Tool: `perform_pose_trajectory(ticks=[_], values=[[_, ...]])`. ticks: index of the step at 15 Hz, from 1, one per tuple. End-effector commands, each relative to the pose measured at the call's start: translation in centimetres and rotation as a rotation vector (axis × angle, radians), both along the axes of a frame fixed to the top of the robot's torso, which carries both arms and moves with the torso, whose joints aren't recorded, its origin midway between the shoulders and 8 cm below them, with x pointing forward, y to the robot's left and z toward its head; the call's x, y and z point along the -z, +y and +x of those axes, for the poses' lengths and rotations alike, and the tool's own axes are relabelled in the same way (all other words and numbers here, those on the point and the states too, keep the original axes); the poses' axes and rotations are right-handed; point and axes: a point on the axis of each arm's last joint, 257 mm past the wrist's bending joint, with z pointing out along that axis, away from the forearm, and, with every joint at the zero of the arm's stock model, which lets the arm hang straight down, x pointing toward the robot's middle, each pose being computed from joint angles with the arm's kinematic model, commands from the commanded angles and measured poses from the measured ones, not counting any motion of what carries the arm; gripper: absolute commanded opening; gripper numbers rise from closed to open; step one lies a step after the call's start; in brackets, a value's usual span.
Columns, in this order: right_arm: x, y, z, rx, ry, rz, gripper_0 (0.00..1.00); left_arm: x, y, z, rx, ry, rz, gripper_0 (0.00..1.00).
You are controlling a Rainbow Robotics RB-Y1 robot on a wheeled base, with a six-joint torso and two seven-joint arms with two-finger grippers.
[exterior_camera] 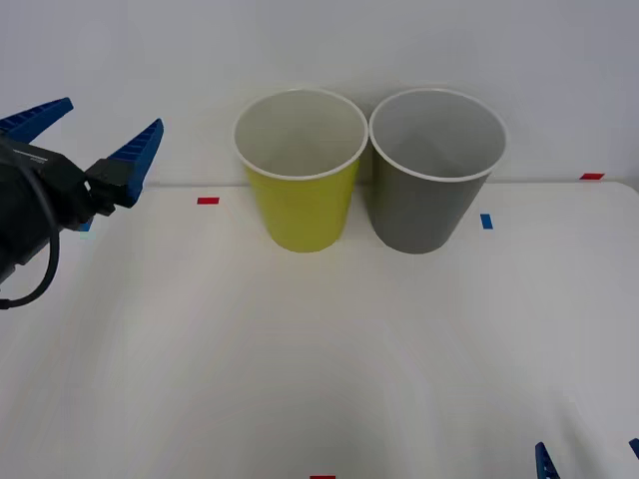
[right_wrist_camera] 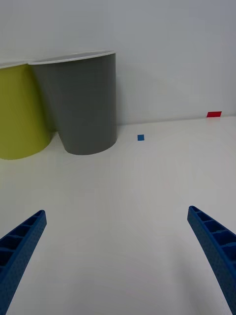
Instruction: Put cans in the gray bin and PET bottles in the light green bin.
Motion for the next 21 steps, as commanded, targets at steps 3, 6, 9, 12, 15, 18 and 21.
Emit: perform_pose_trajectory(ticks=[3, 6, 9, 12, 15, 18, 21], values=[[0.0, 0.0, 0.0, 0.0, 0.0, 0.0, 1.0, 1.0, 1.1, -0.9, -0.022, -0.025, -0.039, 1.0], [0.0, 0.0, 0.0, 0.0, 0.0, 0.0, 1.0, 4.2, 2.1, -1.7, -0.096, -0.117, -0.1, 1.0], [0.0, 0.0, 0.0, 0.0, 0.0, 0.0, 1.0, 6.8, 3.4, -2.9, -0.156, -0.13, -0.039, 1.0], [0.0, 0.0, 0.0, 0.0, 0.0, 0.0, 1.0, 8.3, 3.5, -5.1, -0.177, -0.146, -0.001, 1.0], [0.0, 0.0, 0.0, 0.0, 0.0, 0.0, 1.0, 10.6, 3.7, -7.0, -0.189, -0.104, 0.002, 1.0], [0.0, 0.0, 0.0, 0.0, 0.0, 0.0, 1.0, 13.4, 3.5, -8.4, -0.165, -0.134, -0.02, 1.0], [0.0, 0.0, 0.0, 0.0, 0.0, 0.0, 1.0, 16.5, 4.6, -10.4, -0.187, -0.119, 0.024, 1.0]])
